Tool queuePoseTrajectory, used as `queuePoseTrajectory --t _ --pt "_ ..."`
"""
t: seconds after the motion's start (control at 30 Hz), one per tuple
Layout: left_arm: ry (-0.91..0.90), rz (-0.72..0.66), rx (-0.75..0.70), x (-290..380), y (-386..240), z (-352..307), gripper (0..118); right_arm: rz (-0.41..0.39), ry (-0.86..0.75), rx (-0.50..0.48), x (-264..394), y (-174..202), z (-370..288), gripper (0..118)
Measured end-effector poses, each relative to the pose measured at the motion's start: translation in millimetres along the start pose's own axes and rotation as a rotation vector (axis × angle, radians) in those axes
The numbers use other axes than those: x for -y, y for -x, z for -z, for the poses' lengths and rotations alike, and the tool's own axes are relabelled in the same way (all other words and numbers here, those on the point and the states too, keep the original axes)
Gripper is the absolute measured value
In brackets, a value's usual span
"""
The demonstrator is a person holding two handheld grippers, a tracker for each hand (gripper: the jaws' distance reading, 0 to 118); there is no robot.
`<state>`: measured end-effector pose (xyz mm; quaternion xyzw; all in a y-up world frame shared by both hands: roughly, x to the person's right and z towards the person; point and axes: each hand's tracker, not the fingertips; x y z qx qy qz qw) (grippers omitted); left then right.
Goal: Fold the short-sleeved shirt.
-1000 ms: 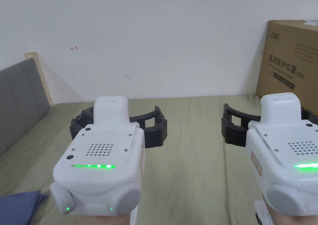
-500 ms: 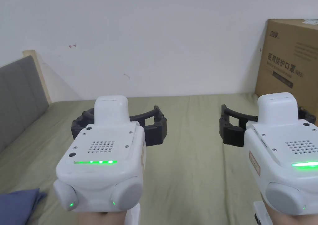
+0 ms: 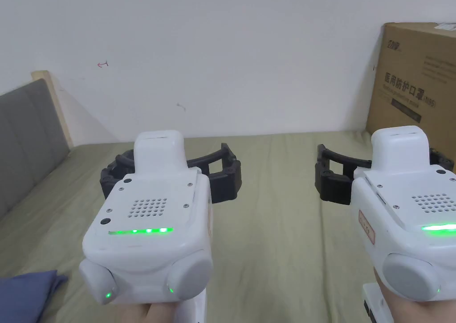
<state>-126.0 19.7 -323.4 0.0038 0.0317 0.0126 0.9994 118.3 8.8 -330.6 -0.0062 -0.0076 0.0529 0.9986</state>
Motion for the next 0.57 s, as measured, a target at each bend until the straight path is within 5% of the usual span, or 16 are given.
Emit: queuePoseTrajectory --t 0.57 --pt "0.102 -0.025 -0.056 4.4 -3.5 9.0 118 0.022 0.021 0.012 3.8 -3.6 1.3 102"
